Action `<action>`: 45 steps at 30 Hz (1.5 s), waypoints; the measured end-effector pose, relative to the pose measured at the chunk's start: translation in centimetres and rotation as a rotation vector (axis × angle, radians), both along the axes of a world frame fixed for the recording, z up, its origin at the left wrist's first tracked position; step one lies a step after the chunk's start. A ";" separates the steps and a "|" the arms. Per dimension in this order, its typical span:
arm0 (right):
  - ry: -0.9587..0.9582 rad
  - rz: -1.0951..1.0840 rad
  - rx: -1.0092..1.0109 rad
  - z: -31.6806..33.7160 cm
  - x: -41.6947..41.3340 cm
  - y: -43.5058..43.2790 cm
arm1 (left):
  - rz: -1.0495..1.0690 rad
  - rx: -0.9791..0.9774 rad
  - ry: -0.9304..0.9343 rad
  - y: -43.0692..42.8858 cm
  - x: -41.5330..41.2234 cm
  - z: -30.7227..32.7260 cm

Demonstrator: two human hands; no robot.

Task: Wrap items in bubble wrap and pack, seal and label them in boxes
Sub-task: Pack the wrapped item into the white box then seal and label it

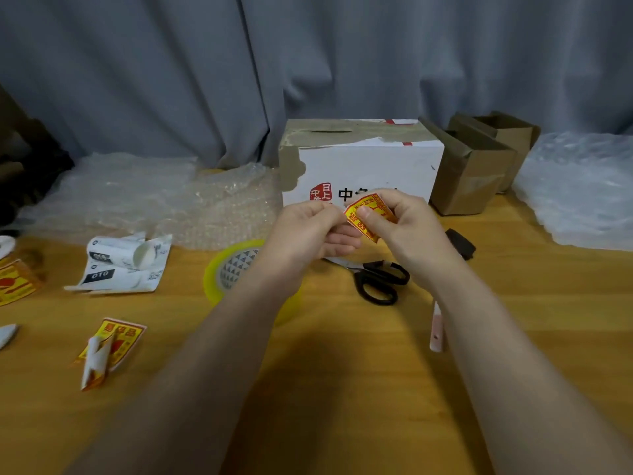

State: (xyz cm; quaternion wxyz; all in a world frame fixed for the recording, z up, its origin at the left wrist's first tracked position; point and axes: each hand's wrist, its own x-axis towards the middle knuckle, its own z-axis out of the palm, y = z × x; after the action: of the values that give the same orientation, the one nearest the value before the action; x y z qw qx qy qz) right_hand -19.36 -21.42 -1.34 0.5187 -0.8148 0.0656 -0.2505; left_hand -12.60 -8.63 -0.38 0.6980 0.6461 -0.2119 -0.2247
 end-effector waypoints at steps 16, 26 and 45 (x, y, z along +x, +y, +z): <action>-0.217 0.013 -0.156 -1.9 -0.3 0.5 | -0.019 -0.132 -0.016 0.7 -0.6 -2.7; -0.194 0.083 -0.012 -1.7 -0.5 0.3 | 0.022 -0.102 -0.131 1.0 -0.9 -2.1; -0.149 0.106 0.079 -2.2 -0.3 0.0 | -0.001 -0.093 -0.130 0.9 -0.7 -2.6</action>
State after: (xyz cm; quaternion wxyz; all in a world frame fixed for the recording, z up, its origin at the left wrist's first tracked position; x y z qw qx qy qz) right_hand -19.63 -21.44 -3.54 0.5664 -0.7751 -0.0064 -0.2798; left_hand -13.26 -7.73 -2.98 0.7120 0.6261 -0.2670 -0.1725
